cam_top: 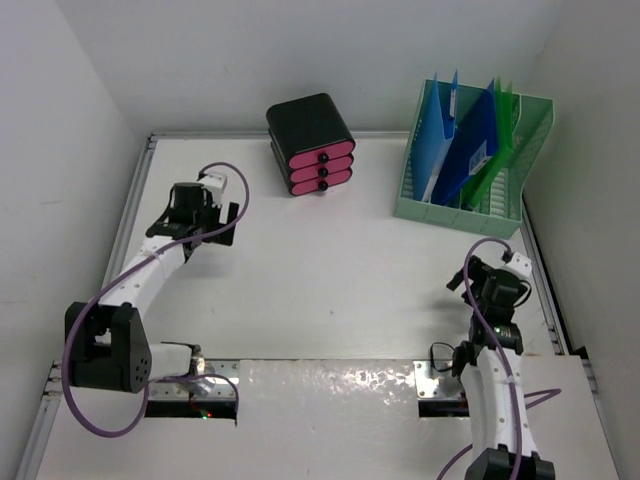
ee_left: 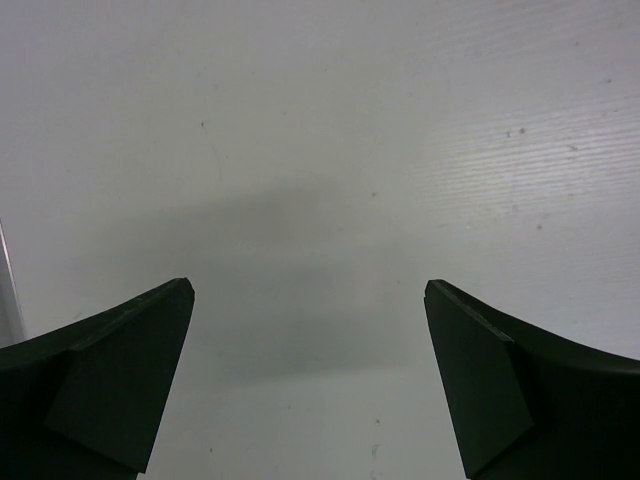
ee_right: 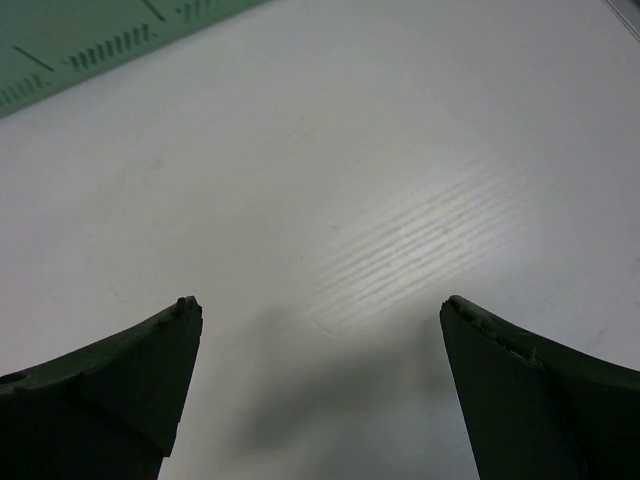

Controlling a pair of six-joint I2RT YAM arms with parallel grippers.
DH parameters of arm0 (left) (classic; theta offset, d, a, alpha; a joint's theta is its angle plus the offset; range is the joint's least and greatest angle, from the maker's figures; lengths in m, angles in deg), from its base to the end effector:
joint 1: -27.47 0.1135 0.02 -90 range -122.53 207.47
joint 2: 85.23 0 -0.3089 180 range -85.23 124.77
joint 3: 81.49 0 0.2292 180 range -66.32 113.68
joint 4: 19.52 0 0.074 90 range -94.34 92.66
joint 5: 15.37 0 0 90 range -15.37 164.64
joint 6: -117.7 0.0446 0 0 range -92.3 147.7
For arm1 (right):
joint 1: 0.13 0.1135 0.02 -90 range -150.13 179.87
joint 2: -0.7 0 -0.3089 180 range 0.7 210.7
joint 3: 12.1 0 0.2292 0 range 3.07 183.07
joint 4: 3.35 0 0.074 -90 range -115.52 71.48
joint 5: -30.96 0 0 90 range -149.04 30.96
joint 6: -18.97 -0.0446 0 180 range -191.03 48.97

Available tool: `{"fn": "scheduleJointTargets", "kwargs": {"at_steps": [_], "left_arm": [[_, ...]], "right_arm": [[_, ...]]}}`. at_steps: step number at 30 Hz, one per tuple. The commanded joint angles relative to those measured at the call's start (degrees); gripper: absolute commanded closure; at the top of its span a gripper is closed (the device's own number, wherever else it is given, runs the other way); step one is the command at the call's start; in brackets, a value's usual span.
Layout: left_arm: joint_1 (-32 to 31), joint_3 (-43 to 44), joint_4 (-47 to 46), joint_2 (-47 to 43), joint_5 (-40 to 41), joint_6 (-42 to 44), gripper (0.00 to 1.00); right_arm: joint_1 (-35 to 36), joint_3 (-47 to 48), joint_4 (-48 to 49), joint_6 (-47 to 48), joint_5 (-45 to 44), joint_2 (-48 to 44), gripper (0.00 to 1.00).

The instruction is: Organize the desk

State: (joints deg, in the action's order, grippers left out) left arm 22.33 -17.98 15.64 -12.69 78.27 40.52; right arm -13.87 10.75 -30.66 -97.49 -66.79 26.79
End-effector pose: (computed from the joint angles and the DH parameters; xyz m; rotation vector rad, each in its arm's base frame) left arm 0.2379 -0.0186 0.2896 0.3348 2.3204 0.1407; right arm 0.0697 -0.0232 0.1763 0.7968 1.9415 -0.0085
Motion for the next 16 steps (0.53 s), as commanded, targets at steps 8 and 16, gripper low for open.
{"fn": "scheduleJointTargets", "kwargs": {"at_steps": [8, 16], "left_arm": [[1.5, -5.1, -11.3, -1.5, -1.7, -0.7, 0.0], [1.5, -5.4, -11.4, -1.4, -2.6, -1.0, 0.0]], "right_arm": [[-0.1, -1.9, -3.2, -15.2, -17.7, -3.7, 0.01], [-0.1, -1.4, -2.9, -15.7, -15.9, -3.3, 0.01]]}}
